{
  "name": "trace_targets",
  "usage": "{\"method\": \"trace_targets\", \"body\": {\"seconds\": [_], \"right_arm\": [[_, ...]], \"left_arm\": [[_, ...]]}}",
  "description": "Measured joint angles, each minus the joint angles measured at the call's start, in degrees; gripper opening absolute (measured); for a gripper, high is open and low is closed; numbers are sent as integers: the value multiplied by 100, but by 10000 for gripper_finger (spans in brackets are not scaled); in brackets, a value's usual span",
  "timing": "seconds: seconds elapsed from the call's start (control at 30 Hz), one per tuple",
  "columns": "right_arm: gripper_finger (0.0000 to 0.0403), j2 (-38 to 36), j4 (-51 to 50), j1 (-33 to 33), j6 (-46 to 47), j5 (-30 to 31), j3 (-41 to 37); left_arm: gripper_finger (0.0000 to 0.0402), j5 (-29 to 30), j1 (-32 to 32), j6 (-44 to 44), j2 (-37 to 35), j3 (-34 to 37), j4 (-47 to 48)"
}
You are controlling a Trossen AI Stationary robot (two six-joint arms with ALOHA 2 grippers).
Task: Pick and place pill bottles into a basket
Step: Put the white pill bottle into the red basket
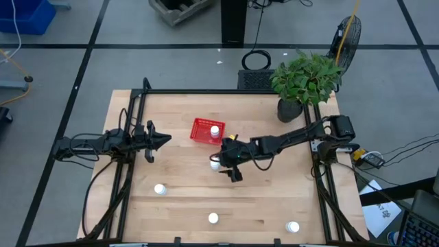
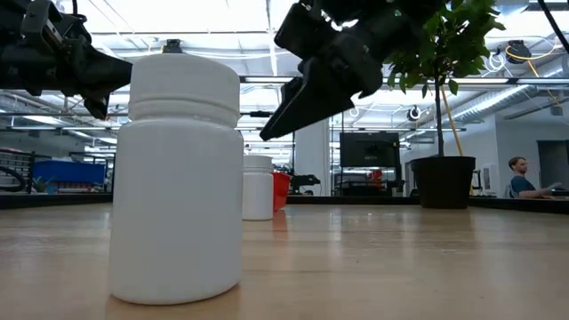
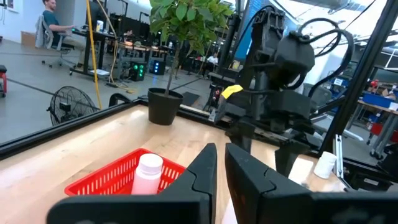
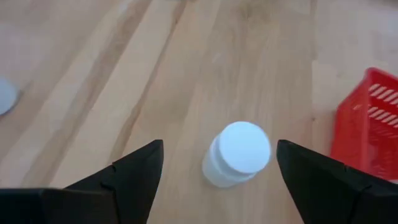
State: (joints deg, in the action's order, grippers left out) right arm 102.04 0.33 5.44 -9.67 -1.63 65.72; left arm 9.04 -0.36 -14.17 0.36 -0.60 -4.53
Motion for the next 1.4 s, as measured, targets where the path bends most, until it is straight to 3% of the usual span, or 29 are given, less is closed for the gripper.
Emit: {"method": "trace_targets", "body": {"seconds": [0.27,0.37,0.47,1.0,1.4], "right_arm": [[337,2,679,-172,257,-22,-303],[341,59,798,-288,547,-361,-303],[341,98,920,-368,733,-597,-303],[342,360,1144,-585,1415,-631,-293],[335,411,1109,-574,1376,-726,-301]], "left_arm": [[37,0,0,2,0,0,0],[37,0,1,2,2,0,1],[37,0,1,1,1,0,1],[37,0,0,0,2,0,1],[37,0,1,1,0,0,1]]}}
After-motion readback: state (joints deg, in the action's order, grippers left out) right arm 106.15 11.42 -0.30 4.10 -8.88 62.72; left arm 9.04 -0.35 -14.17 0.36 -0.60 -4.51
